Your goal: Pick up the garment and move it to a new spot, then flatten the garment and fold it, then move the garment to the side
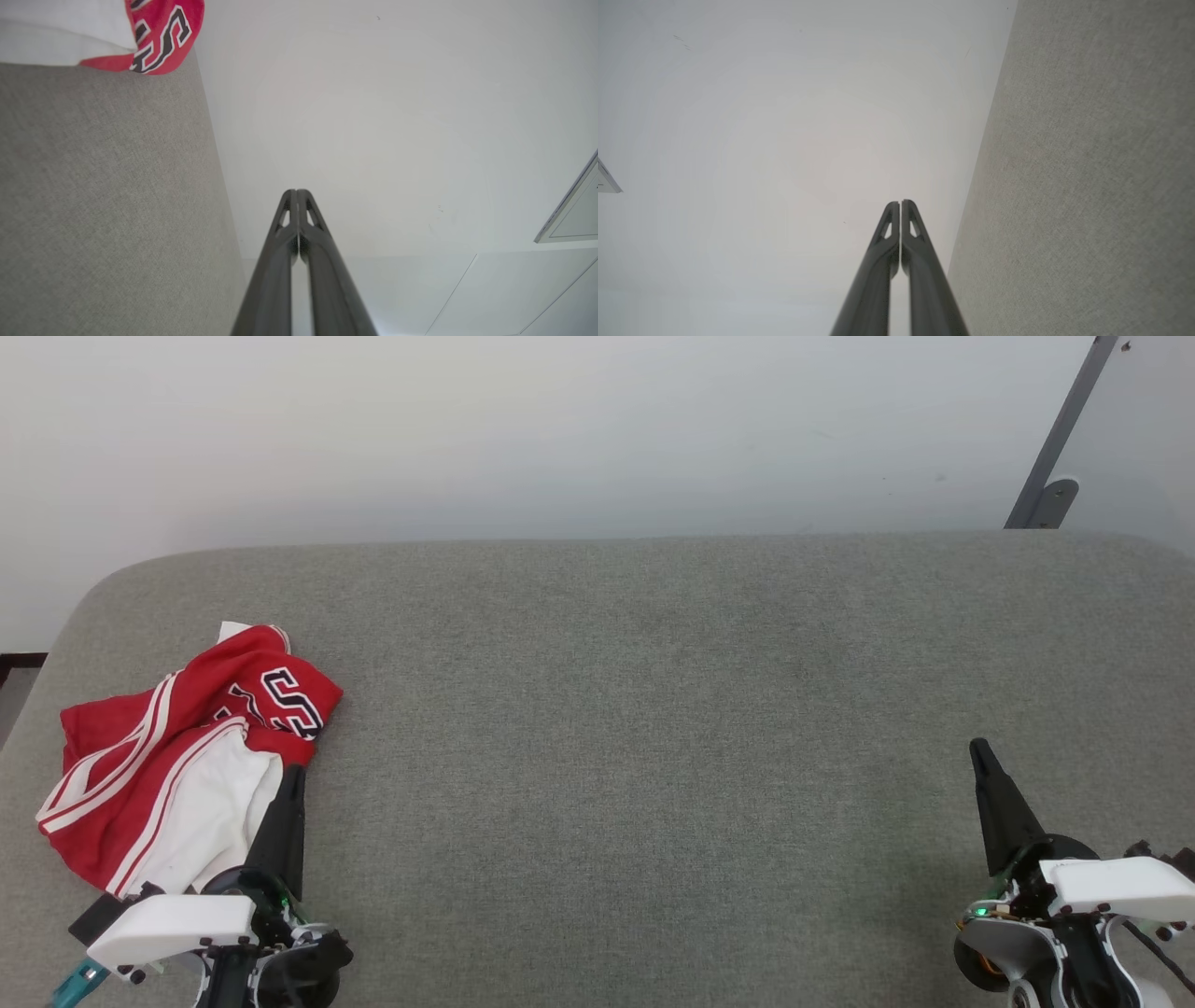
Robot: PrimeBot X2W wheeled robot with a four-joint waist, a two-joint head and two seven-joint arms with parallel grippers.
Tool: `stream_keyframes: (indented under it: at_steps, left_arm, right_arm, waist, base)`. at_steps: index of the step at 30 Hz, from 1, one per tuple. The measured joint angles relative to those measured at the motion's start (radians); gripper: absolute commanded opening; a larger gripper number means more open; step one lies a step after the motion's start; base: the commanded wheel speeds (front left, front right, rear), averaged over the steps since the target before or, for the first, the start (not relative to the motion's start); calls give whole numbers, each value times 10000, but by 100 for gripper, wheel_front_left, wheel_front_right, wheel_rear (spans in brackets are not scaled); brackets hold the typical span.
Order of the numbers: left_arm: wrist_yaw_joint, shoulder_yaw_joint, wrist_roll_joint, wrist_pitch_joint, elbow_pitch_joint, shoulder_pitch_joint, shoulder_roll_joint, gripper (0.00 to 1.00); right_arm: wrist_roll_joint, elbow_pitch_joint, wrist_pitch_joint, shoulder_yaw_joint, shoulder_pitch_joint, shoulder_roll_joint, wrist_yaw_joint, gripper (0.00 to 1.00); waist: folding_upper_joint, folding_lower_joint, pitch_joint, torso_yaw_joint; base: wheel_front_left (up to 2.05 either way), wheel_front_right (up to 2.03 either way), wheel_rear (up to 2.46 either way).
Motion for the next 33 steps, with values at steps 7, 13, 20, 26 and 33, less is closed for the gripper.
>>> stream_keyframes:
  at_steps: [7,13,20,26,33]
  left_arm:
    - [0,-2,-2,-2,165,125,-56,100]
    - [2,-21,61,-67,506,331,-117,100]
    - [4,-226,734,-460,663,-12,165,100]
    - [79,-491,1703,-784,771,-247,351,100]
    - [169,-510,3306,-1074,573,-367,495,100]
  right_arm:
    - [-2,186,0,17,118,19,-2,100]
    - [-6,575,-17,36,279,61,-13,100]
    - [-458,844,-290,222,-273,-153,-13,100]
    - [-1241,1064,-648,637,-676,-418,-13,100]
    - [-2316,1333,-1001,1114,-1142,-779,-13,100]
  waist:
    - [0,0,0,0]
    - [0,0,1,2]
    - [0,0,2,11]
    - [0,0,3,28]
    - [0,0,15,46]
  base:
    - [0,0,0]
    - [0,0,0]
    - [0,0,0]
    - [0,0,0]
    - [0,0,0]
